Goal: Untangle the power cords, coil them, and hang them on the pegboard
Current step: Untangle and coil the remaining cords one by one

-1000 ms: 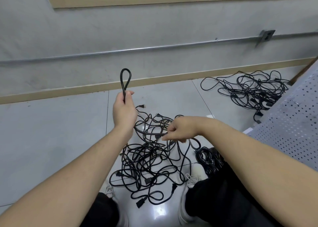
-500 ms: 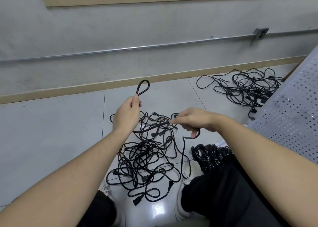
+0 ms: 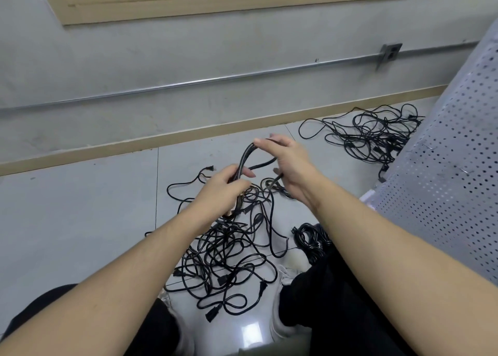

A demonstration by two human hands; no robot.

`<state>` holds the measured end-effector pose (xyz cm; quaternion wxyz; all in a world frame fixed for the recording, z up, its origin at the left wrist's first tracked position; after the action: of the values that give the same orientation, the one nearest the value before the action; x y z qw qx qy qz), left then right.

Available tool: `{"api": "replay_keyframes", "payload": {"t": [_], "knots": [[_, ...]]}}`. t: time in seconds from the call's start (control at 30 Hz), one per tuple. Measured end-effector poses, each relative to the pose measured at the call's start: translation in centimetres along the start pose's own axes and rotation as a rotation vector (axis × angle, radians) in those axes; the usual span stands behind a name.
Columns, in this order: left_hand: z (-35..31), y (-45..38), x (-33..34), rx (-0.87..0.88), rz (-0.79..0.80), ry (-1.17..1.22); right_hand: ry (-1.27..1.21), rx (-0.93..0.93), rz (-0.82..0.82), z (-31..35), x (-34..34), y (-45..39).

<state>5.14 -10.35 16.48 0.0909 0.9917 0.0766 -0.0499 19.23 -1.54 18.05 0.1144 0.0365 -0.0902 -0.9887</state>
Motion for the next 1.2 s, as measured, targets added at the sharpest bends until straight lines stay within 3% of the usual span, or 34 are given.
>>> {"api": "replay_keyframes", "payload": {"t": [0.13, 0.2, 0.3, 0.4, 0.63, 0.7, 0.83, 0.97, 1.03, 1.2], "knots": [[-0.3, 1.0, 0.3, -0.004, 0.014, 0.191, -0.125, 0.014, 0.012, -0.9, 2.2, 1.0], [-0.2, 1.3, 0.0, -0.024, 0.056, 0.238, -0.160, -0.067, 0.031, -0.5, 2.6, 1.2], [-0.1, 1.7, -0.8, -0.072, 0.146, 0.354, -0.049, -0.198, -0.020, 0.3, 2.6, 1.0], [0.0, 1.9, -0.9, -0.128, 0.158, 0.428, 0.042, -0.128, -0.007, 0.1, 2.7, 0.3], [0.3, 0.4, -2.6, -0.010, 0.071, 0.054, 0.392, 0.052, 0.054, -1.1, 1.8, -2.3], [0.5, -0.2, -2.8, -0.007, 0.035, 0.017, 0.290, 0.085, 0.036, -1.3, 1.7, -2.7], [0.9, -1.2, -1.7, -0.007, 0.004, -0.114, -0.321, 0.253, 0.035, -1.4, 2.3, -3.1], [1.3, -1.6, -0.4, 0.056, 0.033, -0.077, -0.477, 0.345, 0.032, -1.1, 1.8, -3.4], [1.6, -1.7, -0.2, 0.066, 0.112, -0.087, -0.551, 0.378, 0.042, -1.0, 1.5, -3.5], [1.6, -1.4, 0.0, -0.024, 0.432, 0.208, -0.620, 0.417, 0.072, -1.1, 1.4, -3.8]]}}
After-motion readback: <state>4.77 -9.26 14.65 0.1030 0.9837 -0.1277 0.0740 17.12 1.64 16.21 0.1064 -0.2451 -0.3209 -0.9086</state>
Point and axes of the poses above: each hand's wrist, its own y-axis away from the middle knuckle, its own x-axis out of the palm, z = x × y, the point moved 2 cm from there along -y, towards the middle knuckle, and after that the axes turned 13 degrees about y, right-handed, at the moved point
